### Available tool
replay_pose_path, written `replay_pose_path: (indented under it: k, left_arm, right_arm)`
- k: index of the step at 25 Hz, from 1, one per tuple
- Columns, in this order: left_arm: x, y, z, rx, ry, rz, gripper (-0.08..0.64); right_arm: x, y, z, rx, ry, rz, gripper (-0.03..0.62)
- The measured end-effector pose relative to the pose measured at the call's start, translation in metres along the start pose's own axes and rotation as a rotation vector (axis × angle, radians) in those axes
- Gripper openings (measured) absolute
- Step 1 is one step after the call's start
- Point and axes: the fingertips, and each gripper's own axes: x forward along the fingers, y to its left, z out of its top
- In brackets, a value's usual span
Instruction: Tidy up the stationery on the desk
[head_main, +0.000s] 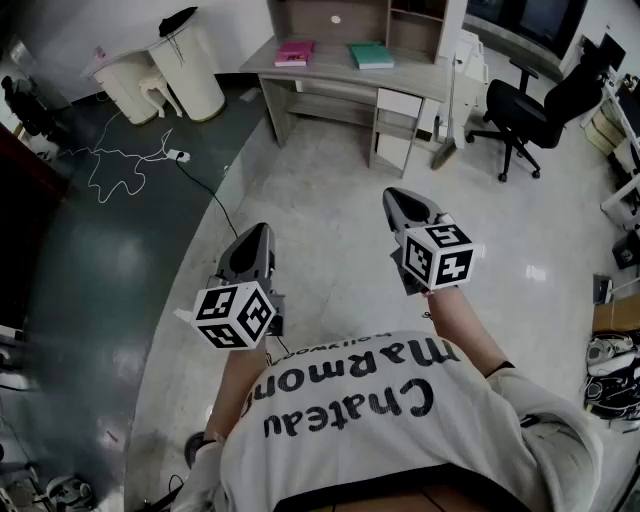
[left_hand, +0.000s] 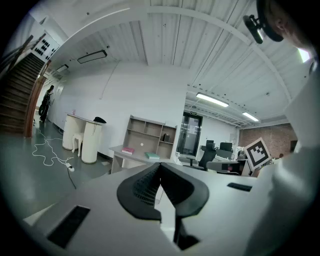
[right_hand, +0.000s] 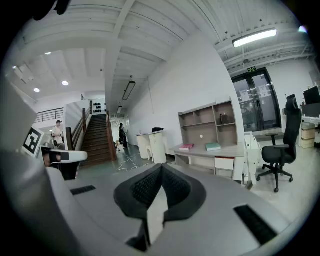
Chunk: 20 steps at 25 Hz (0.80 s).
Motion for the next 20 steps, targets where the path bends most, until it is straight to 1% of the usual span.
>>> replay_pose_path:
  k: [8,11,13,15,17,20]
  left_arm:
    - [0.018,0.0,0.002,-0.011,-0.001,0.019,0.017]
    - [0.024,0.001,-0.002,-0.011,-0.003,0.03,0.015]
    - [0.025,0.004,-0.012,-0.016,-0.003,0.044,0.015]
    - [0.026,0.01,-0.027,-0.04,0.006,0.066,0.015]
    - [0.027,0.017,-0.043,-0.069,0.033,0.088,0.015]
    - [0.036,0.03,-0.055,-0.07,0.08,0.119,0.015]
  right_arm:
    - [0.014,-0.016,0.005,-0.005,0.011,0.016,0.014]
    - [0.022,-0.02,0.0,-0.009,0.021,0.032,0.014]
    - [0.025,-0.022,-0.012,-0.011,0.034,0.042,0.014]
    - [0.03,-0.026,-0.028,-0.007,0.058,0.046,0.014]
    - [0.032,-0.032,-0.04,0.018,0.076,0.042,0.014]
    - [0.042,-0.044,-0.041,0.065,0.075,0.042,0.014]
